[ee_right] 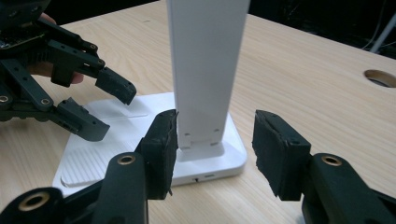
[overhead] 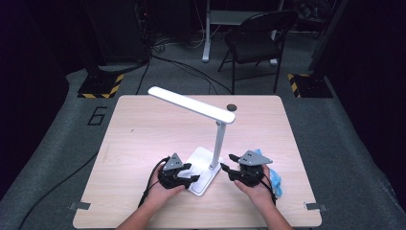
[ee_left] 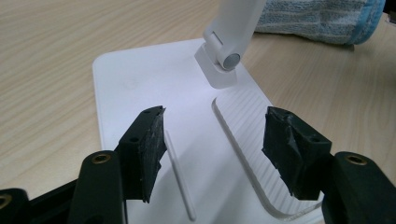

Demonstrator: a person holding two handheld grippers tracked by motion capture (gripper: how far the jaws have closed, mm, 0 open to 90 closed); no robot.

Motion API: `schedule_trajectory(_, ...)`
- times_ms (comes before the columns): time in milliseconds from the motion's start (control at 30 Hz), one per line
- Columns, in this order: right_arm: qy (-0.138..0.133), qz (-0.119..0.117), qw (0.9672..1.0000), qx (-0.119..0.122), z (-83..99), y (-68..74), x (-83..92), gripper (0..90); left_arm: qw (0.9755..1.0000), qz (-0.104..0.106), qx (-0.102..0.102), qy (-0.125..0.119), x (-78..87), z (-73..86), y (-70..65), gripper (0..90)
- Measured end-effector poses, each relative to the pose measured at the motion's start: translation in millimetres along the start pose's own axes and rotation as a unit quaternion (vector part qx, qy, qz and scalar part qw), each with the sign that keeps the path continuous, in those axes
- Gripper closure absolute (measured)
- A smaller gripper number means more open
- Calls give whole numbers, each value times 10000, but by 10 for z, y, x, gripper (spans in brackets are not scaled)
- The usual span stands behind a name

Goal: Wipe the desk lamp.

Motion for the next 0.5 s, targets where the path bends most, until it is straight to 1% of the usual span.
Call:
schedule_trajectory(33, -7, 36, 10000, 7, 8, -8, 23, 501, 10000, -5, -28, 26, -13, 5, -4, 385)
schedule_trajectory(67, -27, 64, 10000, 10, 21, -19, 49, 501, 10000, -23, -11, -1, -34, 9, -12, 385)
schedule_trajectory(100, 12, 112, 9999, 0, 42, -32, 77, 501, 10000, 21, -15, 68, -38, 14, -14, 385)
schedule_trajectory(133, 38, 160, 9999, 9, 64, -47, 102, 501, 10000, 18, 18, 34, -55, 16, -23, 384)
schedule_trajectory(167, 31, 187, 9998, 16, 83, -64, 124, 500, 10000, 12, -43, 39, -63, 15, -17, 383)
schedule_trajectory(200, 29, 242, 9997, -9, 103, -81, 145, 499, 9999, 53, -8, 90, -68, 21, -21, 383)
schedule_trajectory(233, 82, 276, 9996, -8, 126, -99, 172, 497, 9999, 47, -47, 109, -77, 24, -14, 383)
schedule_trajectory(267, 96, 340, 9994, -17, 148, -120, 193, 494, 9999, 14, -31, 97, -91, 29, -16, 382)
schedule_trajectory(300, 118, 402, 9991, 11, 172, -148, 218, 491, 9999, 30, 13, 109, -99, 35, -26, 382)
schedule_trajectory(333, 138, 456, 9989, 17, 199, -174, 240, 488, 9999, 65, -2, 127, -100, 36, -25, 382)
schedule_trajectory(367, 196, 524, 9984, 3, 232, -202, 271, 485, 9999, 34, -69, 126, -104, 37, -17, 382)
schedule_trajectory(400, 221, 577, 9981, -7, 265, -230, 300, 481, 9998, 52, -82, 156, -102, 39, -17, 382)
schedule_trajectory(500, 315, 773, 9965, -101, 385, -315, 383, 472, 9999, 40, -88, 132, -103, 39, -9, 380)
Point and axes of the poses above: each handheld gripper's, and its own axes: x roughly backward along the jaws, z roughly out of its underside, y roughly to its left, the point moved 5 cm from there along -x, roughly forward along the jaws, and after that the axes turned 6 degrees about x, right-handed, at the moved point
